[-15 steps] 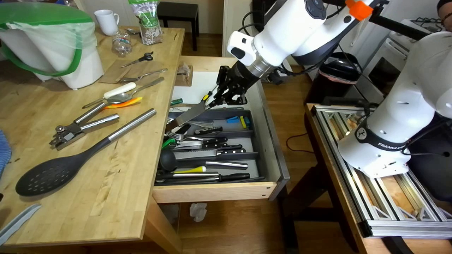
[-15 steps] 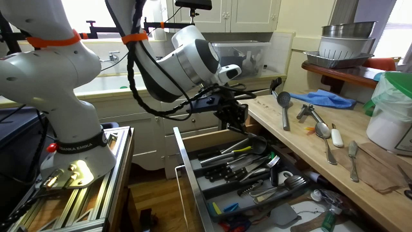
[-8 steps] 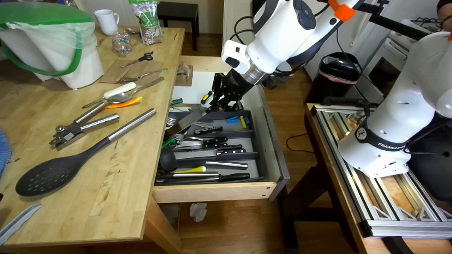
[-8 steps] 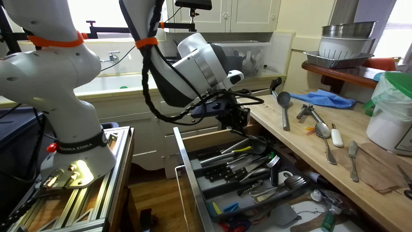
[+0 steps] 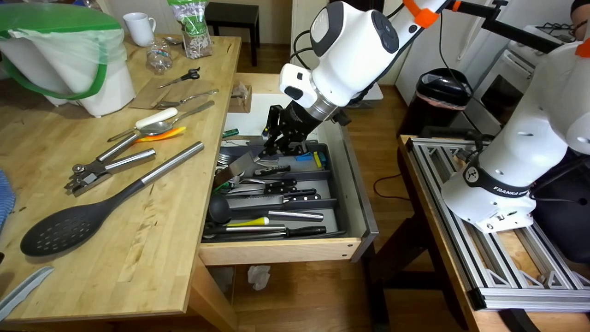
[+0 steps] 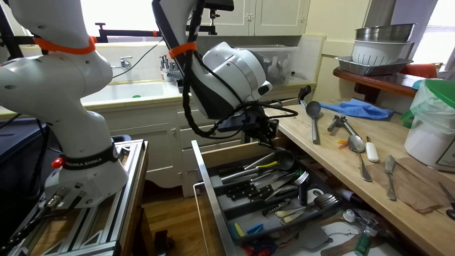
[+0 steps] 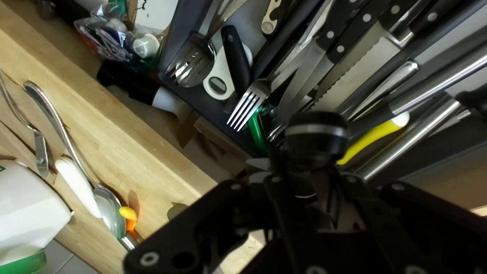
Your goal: Put the knife inside the drawer
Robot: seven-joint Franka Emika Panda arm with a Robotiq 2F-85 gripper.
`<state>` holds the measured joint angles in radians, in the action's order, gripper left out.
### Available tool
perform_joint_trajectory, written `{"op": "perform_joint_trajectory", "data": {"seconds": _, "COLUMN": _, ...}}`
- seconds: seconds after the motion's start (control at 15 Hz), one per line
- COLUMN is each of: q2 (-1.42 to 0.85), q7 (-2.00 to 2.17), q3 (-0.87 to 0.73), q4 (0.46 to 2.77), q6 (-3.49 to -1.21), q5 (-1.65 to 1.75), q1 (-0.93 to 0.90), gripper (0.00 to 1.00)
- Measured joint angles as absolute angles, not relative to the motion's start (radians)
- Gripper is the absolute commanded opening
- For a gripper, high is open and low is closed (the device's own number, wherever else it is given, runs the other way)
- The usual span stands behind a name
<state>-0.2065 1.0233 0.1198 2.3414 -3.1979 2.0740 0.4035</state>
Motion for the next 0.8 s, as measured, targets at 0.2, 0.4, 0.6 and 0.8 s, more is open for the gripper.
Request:
{"op": "perform_joint_trajectory", "data": {"seconds": 0.2, "q2": -0.236, "q7": 1.132, "q3": 0.200, "q4": 2.312, "q6": -3.191, "q5": 2.178, "q1": 0.463, "gripper": 0.06}}
{"op": "perform_joint_trajectory", "data": {"seconds": 0.4, "q2": -0.270, "q7": 1.238, "q3": 0.294, "q4": 2.299, "q6": -3.147, "q5": 2.280, "q1": 0.542, "gripper": 0.06}}
{"op": "perform_joint_trajectory", "data": {"seconds": 0.6, "q2": -0.309, "q7": 1.345, "q3": 0.378, "q4": 2.302, "q6": -3.065, "q5": 2.391, "q1": 0.618, "gripper": 0.06}}
{"op": "perform_joint_trajectory", "data": {"seconds": 0.8, "q2": -0.351, "q7": 1.436, "q3": 0.438, "q4": 2.310, "q6": -2.996, "q5": 2.502, "q1": 0.677, "gripper": 0.06}}
